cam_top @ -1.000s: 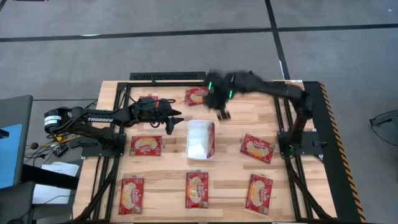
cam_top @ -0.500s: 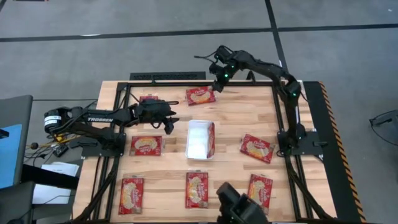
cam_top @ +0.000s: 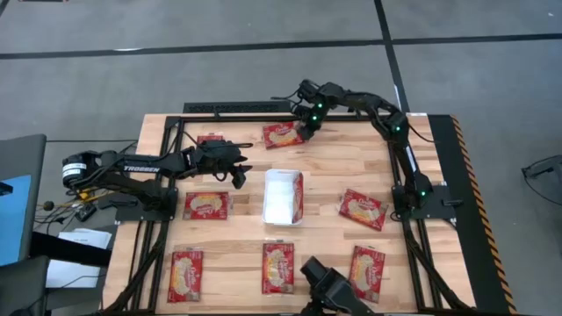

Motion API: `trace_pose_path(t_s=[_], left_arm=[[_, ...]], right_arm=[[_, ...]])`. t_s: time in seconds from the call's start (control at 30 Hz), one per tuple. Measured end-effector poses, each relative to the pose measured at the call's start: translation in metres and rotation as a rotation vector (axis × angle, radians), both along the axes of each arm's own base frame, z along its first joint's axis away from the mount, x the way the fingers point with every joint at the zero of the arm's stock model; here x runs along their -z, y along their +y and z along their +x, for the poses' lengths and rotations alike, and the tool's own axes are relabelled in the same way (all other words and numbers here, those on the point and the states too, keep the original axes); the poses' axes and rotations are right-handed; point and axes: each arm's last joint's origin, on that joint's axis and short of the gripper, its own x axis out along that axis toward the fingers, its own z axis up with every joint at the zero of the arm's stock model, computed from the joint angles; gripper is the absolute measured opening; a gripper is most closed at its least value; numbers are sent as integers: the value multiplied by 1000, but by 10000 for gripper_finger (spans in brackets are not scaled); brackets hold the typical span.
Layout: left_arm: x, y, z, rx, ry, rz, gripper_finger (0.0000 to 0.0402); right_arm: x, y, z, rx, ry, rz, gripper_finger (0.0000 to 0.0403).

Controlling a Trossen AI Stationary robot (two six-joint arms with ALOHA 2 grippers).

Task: Sort popcorn bags into baskets
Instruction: Put the red popcorn bag into the white bin

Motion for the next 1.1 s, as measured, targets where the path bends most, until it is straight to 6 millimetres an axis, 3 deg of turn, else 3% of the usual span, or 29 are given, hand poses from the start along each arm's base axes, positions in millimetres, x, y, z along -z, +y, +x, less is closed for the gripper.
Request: trace_pose_path(t_s=[0.37, 0.57, 0.7, 0.87, 1.1], left_arm=[[-1, 8, -2, -33, -11, 13, 174], [-1, 11, -3, -46, -11, 13, 174], [-1, 11, -3, -44, -12, 7, 174], [2, 7, -4, -34, 21, -17, 174], [4, 4, -4, -26, 41, -23, 174]], right_arm=[[1, 7, 9, -36, 48, -90, 120], [3, 9, 7, -63, 94, -113, 16], [2, 11, -4, -43, 163, -43, 11], [-3, 27, -23, -52, 320, 136, 10], [-35, 58, -19, -172, 308, 146, 57]])
